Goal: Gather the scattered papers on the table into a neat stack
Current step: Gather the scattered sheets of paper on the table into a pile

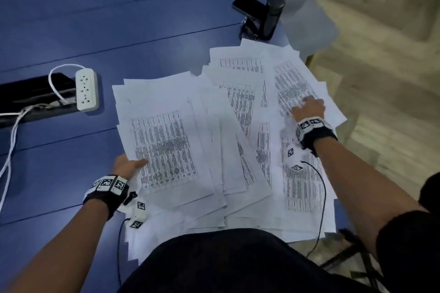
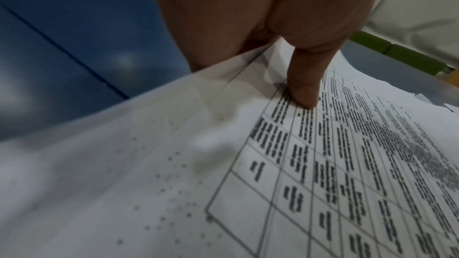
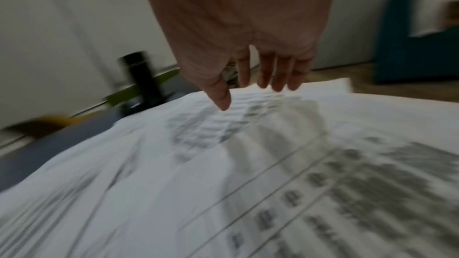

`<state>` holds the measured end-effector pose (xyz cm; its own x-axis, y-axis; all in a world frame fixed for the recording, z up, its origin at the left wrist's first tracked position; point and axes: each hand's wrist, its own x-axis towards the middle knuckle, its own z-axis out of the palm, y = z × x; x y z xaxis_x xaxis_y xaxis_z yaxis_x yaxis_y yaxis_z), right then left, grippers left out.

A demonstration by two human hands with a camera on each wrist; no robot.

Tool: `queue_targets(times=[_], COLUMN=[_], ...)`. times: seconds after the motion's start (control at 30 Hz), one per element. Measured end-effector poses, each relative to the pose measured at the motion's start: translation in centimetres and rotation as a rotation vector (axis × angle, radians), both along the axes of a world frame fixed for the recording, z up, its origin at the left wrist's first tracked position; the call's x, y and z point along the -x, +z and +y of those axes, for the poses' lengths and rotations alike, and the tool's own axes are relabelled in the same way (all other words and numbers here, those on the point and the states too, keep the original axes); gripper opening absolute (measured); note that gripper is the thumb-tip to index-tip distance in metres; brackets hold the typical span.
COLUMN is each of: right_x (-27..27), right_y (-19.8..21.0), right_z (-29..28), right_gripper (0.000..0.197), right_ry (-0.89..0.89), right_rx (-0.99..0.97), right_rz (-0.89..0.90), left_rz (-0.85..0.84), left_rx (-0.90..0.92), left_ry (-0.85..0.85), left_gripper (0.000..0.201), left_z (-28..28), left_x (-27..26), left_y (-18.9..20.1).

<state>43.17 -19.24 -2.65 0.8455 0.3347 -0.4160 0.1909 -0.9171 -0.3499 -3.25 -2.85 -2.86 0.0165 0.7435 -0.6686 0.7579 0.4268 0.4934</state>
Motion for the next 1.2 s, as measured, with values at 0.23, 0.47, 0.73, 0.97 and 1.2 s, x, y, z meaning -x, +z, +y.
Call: queue_targets(times=[0.23, 0.47, 0.73, 0.97, 1.2], right_x=[-1.1, 0.3, 1.0, -0.6, 1.0], right_y=[0.4, -0.6, 2.7, 5.8, 5.2], right_z=[-11.1, -13.4, -13.0, -16.2, -18.3], right_gripper=[0.108, 0.038, 0.06, 0.045, 0.041], right_ry=[-0.15, -0.157, 0.063, 0.001, 0.209], right_rx=[0.107, -0.155, -0.108, -0.034, -0.004], right_rz=[0.217, -0.043, 0.07, -0.26, -0.096], left_rz=[-0.095, 0.025, 0.047, 0.036, 0.105], left_rx=[0.02, -0.13, -0.18, -0.195, -0.166], left_ry=[0.104, 0.015, -0.082, 0.015, 0.0], left_gripper=[0.079, 0.043, 0.037, 0.038, 0.028], left_z=[-0.9, -0.8, -0.4, -1.2, -0.2], left_x=[0.9, 0.3, 0.3, -0.9, -0.8], left_y=[-0.5, 0.3, 1.3, 2.2, 1.0])
